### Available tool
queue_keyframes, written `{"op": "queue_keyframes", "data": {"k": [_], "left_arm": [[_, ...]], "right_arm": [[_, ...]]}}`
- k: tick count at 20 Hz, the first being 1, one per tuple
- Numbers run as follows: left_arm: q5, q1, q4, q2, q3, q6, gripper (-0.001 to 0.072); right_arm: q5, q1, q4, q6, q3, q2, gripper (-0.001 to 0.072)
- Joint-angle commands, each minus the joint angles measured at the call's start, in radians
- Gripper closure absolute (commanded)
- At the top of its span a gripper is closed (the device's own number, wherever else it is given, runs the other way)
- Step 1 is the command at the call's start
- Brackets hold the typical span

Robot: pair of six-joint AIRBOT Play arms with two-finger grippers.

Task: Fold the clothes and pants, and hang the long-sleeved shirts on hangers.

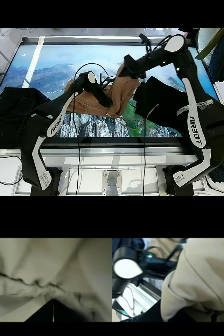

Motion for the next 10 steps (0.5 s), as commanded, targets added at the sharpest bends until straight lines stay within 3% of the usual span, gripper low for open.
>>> {"op": "queue_keyframes", "data": {"k": [1,5,10], "left_arm": [[-0.01,0.045,0.067,0.033,0.005,-0.05,0.0696],[-0.126,0.207,0.285,0.177,0.005,-0.096,0.0696],[-0.25,0.428,0.289,0.343,0.005,-0.096,0.0696]], "right_arm": [[-0.077,0.065,-0.048,0.004,0.001,0.0,0.0685],[-0.199,0.103,-0.093,0.058,0.001,-0.013,0.0685],[-0.433,0.254,-0.074,0.085,0.001,-0.148,0.0684]]}}
